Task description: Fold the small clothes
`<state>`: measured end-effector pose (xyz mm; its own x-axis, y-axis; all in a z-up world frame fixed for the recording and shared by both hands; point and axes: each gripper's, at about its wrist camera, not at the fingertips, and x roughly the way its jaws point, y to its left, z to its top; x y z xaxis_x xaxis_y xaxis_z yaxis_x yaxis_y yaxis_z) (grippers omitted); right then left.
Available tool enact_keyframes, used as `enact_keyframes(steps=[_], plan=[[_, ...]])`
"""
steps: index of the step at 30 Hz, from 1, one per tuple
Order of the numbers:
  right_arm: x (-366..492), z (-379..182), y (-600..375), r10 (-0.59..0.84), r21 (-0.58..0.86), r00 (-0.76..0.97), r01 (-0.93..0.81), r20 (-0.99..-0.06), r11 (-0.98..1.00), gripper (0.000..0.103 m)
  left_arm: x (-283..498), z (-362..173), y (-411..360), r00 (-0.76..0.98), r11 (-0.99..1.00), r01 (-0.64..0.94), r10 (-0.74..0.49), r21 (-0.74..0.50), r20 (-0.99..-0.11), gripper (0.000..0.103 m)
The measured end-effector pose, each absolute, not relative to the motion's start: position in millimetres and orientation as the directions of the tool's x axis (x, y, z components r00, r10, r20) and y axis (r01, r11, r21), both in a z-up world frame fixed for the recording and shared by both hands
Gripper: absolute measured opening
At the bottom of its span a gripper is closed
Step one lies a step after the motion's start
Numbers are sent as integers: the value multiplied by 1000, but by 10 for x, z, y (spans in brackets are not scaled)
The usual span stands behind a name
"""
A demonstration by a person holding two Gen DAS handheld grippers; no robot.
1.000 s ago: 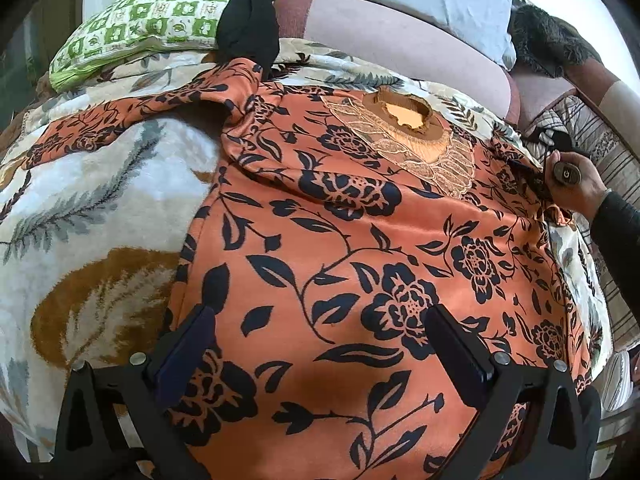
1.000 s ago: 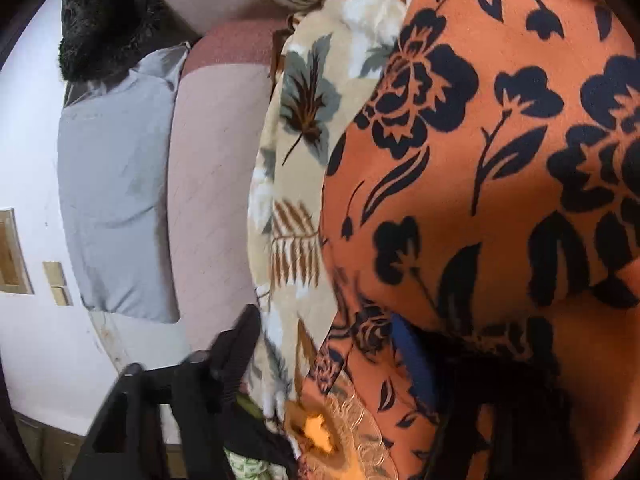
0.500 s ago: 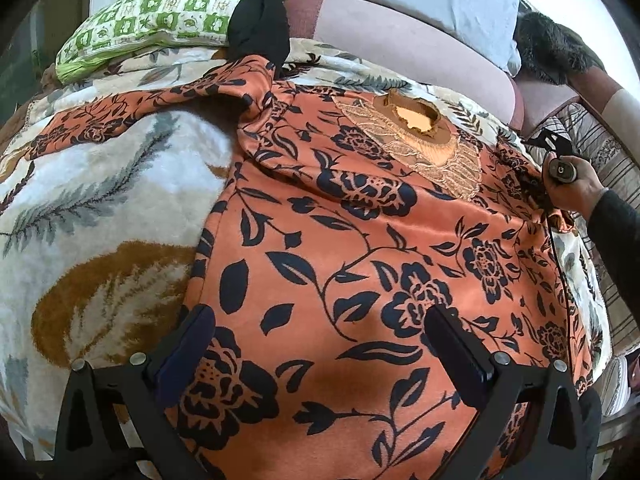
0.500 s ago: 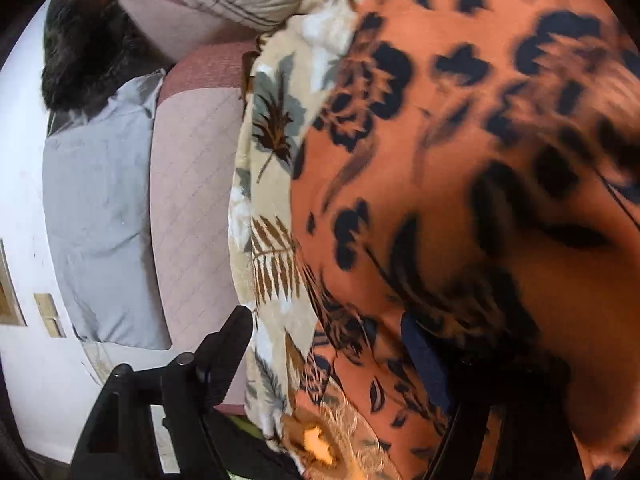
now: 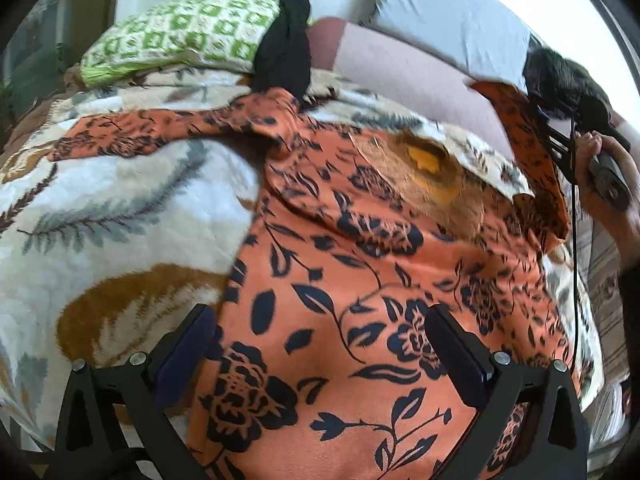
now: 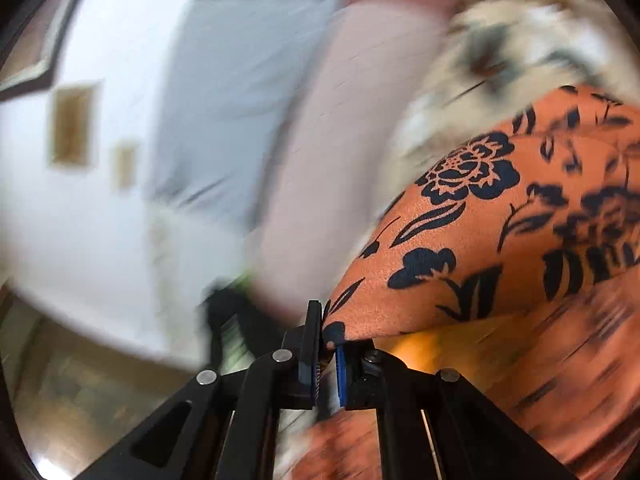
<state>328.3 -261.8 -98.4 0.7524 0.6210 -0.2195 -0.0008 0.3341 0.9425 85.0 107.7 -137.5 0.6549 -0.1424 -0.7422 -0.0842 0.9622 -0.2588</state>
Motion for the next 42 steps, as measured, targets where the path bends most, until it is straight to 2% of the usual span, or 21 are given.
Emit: enact_keyframes(steps=[2, 3, 4, 5, 6, 9, 16, 19, 24, 26, 27, 28, 29, 31, 34, 36, 38, 42], plan=[[3255, -1069, -2138, 718, 957, 673, -54, -176, 286, 8, 858, -1318, 1151, 668, 957, -105, -134, -270, -732, 103], [3288, -1245, -1872, 764, 957, 610, -34, -209, 289, 15, 868, -1299, 1186, 674, 954, -114, -130, -277, -727, 103], [3311, -1450, -1682, 786, 946, 554, 10, -276, 325, 45, 887, -1273, 1222, 681, 951, -122, -128, -284, -721, 103], [3338, -1748, -1514, 788, 914, 477, 91, -389, 396, 69, 918, -1252, 1258, 686, 947, -129, -128, -293, -716, 103], [3316, -1960, -1467, 779, 893, 441, 156, -446, 423, 87, 969, -1228, 1291, 691, 943, -137, -129, -304, -712, 103], [3119, -2380, -1567, 813, 893, 372, 229, -448, 388, 87, 1162, -1161, 1328, 702, 931, -135, -152, -340, -696, 103], [2472, -1995, -2396, 705, 841, 495, 110, -508, 529, 87, 2168, -1158, 1123, 667, 898, -94, -264, -430, -697, 103], [2322, -1904, -2750, 657, 823, 541, 126, -525, 553, 87, 2654, -1322, 1028, 613, 863, -123, -323, -491, -721, 103], [2147, -1897, -3049, 625, 813, 576, 128, -527, 567, 87, 3121, -1709, 977, 542, 833, -221, -328, -508, -774, 103], [2118, -1884, -3158, 614, 801, 580, 116, -535, 588, 87, 3170, -1792, 985, 524, 828, -249, -321, -502, -789, 95], [2105, -1889, -3227, 606, 795, 582, 123, -542, 594, 87, 3177, -1785, 973, 526, 844, -258, -286, -471, -801, 71], [2103, -1897, -3296, 597, 792, 587, 131, -547, 596, 87, 3192, -1777, 955, 515, 865, -256, -256, -432, -818, 8], [2123, -1901, -3353, 586, 789, 596, 140, -550, 598, 87, 3229, -1798, 957, 477, 885, -261, -228, -385, -849, 7], [2175, -1924, -3480, 545, 771, 610, 180, -575, 611, 87, 3192, -1752, 1020, 496, 865, -272, -249, -421, -832, 6], [2240, -1924, -3662, 485, 749, 638, 230, -598, 621, 87, 2920, -1430, 1026, 610, 884, -210, -215, -417, -762, 5], [2264, -1863, -3777, 412, 708, 661, 262, -627, 656, 87, 2677, -1258, 946, 678, 920, -165, -157, -356, -719, 5], [2298, -1810, -3811, 334, 634, 659, 282, -674, 720, 87, 2643, -1345, 906, 659, 926, -160, -159, -343, -735, 5], [2459, -1739, -3573, 175, 353, 592, 198, -787, 914, 87, 2763, -1758, 953, 563, 935, -210, -125, -287, -817, 5]])
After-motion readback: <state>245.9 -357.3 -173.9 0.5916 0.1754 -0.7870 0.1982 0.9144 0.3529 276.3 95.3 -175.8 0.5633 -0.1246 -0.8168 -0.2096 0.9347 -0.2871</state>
